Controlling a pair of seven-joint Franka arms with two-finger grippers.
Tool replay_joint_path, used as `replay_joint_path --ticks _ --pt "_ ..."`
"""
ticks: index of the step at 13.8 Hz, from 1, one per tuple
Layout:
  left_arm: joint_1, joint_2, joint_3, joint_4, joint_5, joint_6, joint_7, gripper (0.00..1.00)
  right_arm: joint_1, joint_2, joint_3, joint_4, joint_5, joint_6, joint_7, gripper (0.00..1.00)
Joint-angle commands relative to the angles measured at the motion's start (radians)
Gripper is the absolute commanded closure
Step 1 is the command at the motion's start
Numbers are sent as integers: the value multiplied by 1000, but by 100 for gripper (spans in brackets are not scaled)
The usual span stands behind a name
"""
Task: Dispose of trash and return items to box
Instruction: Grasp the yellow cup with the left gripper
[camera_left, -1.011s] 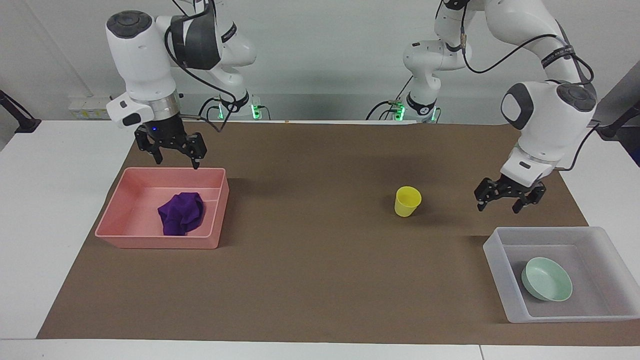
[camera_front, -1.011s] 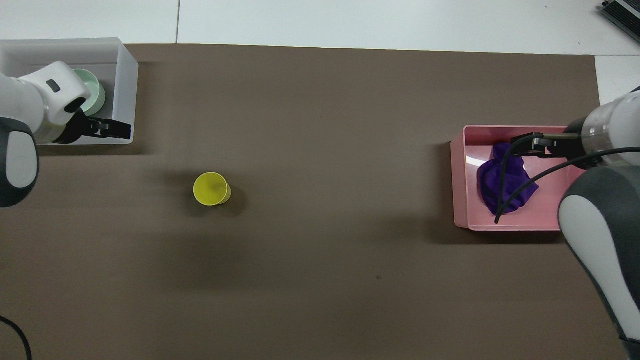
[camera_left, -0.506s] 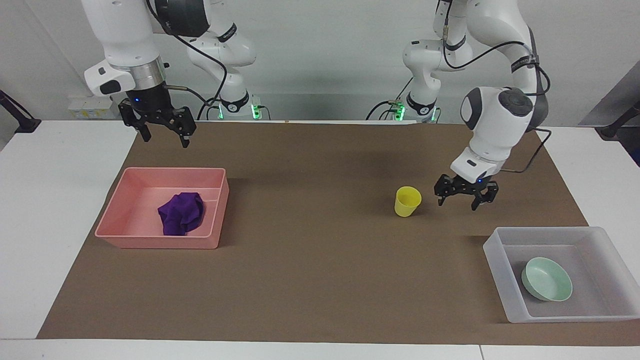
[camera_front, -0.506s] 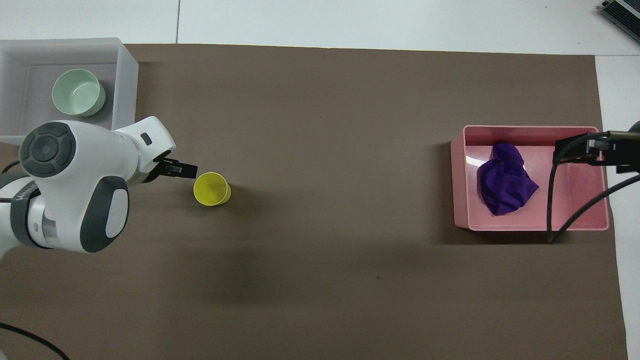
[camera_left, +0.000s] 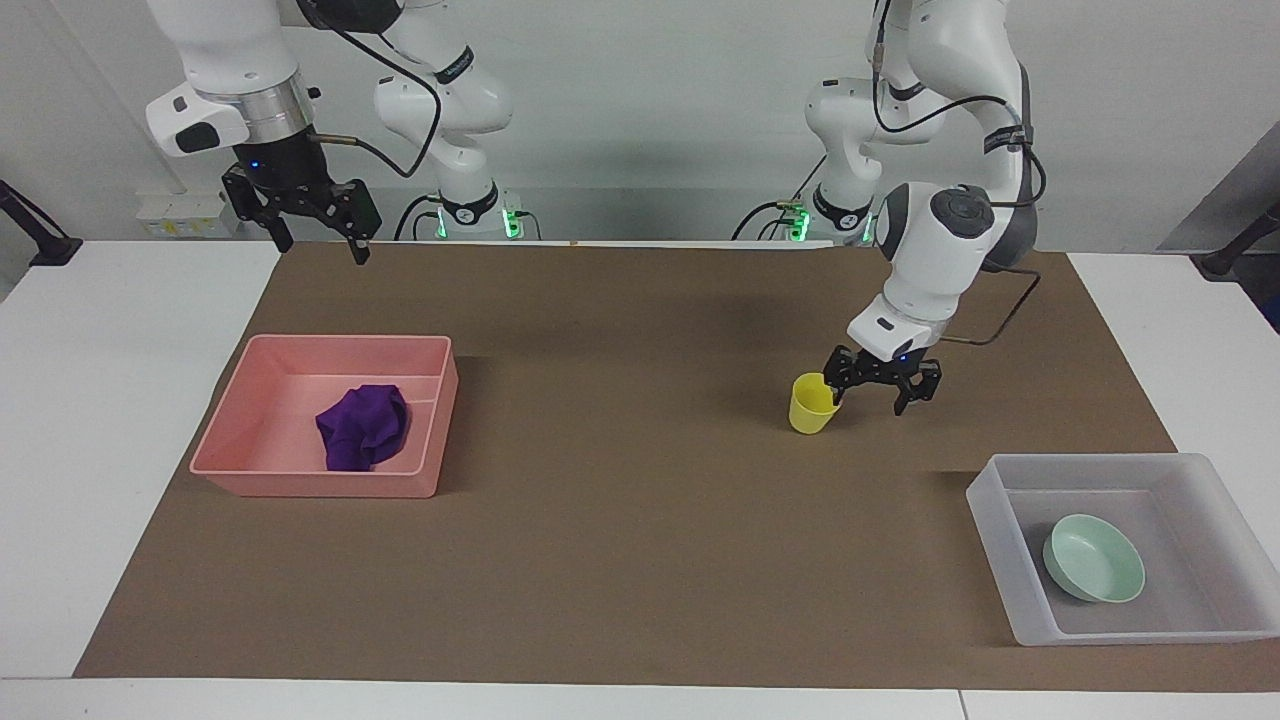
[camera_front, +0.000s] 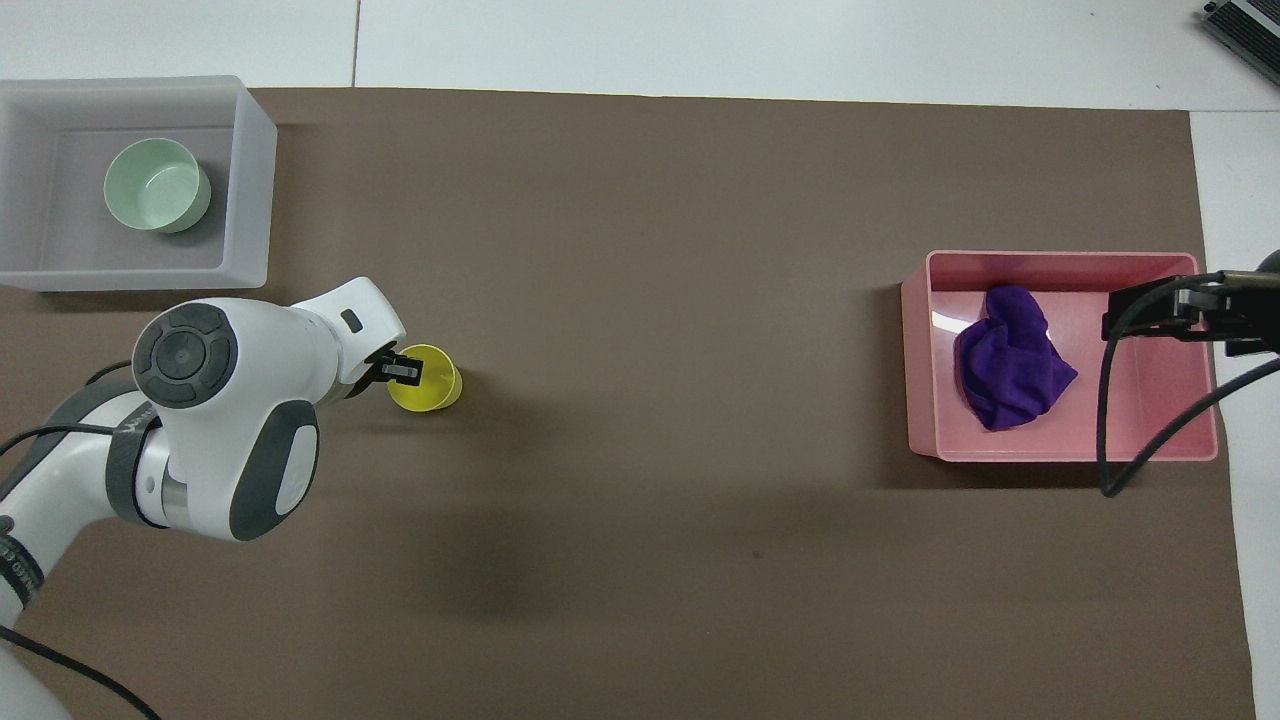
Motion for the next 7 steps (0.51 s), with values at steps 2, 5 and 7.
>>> replay_joint_path --ticks 2,5,7 --pt "-40 -21 18 -28 3 27 -20 100 -18 -21 3 -18 28 -19 -33 0" --pt "-23 -14 18 16 3 12 -14 100 -24 -9 1 25 28 -94 -70 0" --pt "-12 -16 19 80 3 -46 -14 100 -27 -7 1 39 28 -117 -76 0"
